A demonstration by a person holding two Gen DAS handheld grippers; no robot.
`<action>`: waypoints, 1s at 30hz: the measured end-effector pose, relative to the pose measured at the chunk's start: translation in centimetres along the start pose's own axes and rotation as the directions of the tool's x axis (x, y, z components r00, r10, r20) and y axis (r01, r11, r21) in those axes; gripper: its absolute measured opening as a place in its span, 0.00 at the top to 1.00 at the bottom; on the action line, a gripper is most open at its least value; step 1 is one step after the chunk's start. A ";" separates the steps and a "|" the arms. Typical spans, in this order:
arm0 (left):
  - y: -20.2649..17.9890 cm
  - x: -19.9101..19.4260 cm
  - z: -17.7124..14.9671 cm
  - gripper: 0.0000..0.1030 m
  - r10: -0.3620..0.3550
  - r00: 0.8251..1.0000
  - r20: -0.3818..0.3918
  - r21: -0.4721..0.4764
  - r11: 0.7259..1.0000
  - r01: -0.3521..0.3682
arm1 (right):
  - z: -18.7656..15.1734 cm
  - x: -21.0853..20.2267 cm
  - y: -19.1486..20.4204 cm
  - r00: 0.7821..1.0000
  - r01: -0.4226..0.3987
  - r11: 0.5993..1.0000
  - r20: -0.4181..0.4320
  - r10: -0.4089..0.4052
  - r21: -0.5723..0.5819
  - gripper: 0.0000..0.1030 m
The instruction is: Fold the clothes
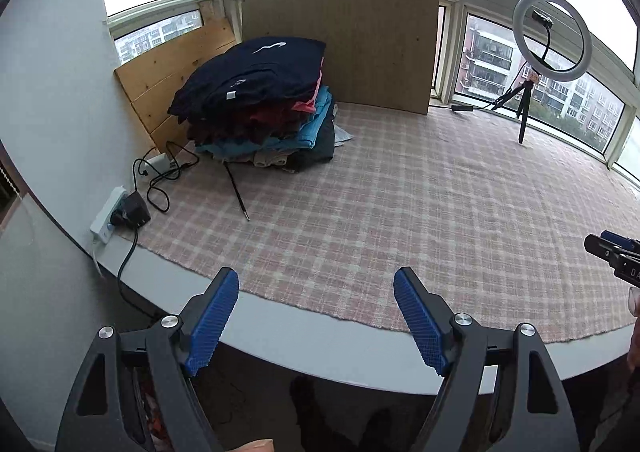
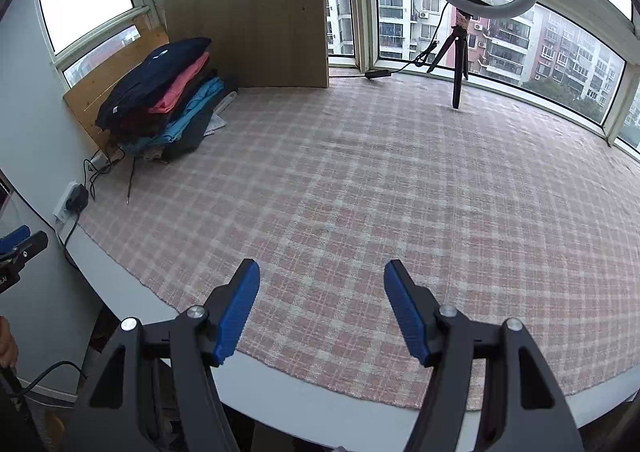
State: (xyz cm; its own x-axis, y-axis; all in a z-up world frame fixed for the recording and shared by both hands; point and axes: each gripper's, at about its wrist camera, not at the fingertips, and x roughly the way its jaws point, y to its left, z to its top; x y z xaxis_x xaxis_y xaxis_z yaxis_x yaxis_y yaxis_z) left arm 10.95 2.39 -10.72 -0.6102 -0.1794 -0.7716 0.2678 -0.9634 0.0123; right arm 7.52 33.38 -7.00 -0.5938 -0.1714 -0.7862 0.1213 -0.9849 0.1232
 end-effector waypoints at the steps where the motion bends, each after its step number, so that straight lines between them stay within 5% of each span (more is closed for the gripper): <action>1: 0.3 0.0 -0.3 0.24 -0.001 1.000 -0.007 -0.011 1.000 0.001 | 0.0 0.0 -0.1 1.000 0.002 1.000 -0.005 -0.002 0.000 0.38; 18: 0.8 0.0 -1.2 0.24 -0.035 0.998 -0.055 -0.081 0.996 0.031 | 0.4 0.5 -0.1 0.999 0.045 0.998 -0.020 -0.046 -0.046 0.38; 30: 0.1 0.3 -0.4 0.24 -0.018 0.999 -0.045 -0.034 0.999 0.017 | 0.7 1.1 -0.3 0.998 0.047 0.998 -0.039 -0.049 -0.039 0.38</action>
State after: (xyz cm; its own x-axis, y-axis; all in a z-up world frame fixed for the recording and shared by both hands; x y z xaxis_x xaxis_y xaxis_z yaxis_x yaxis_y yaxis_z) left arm 11.14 2.28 -11.19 -0.5806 -0.1526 -0.7998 0.2829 -0.9589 -0.0225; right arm 6.24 33.52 -7.44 -0.5676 -0.1221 -0.8142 0.1235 -0.9904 0.0624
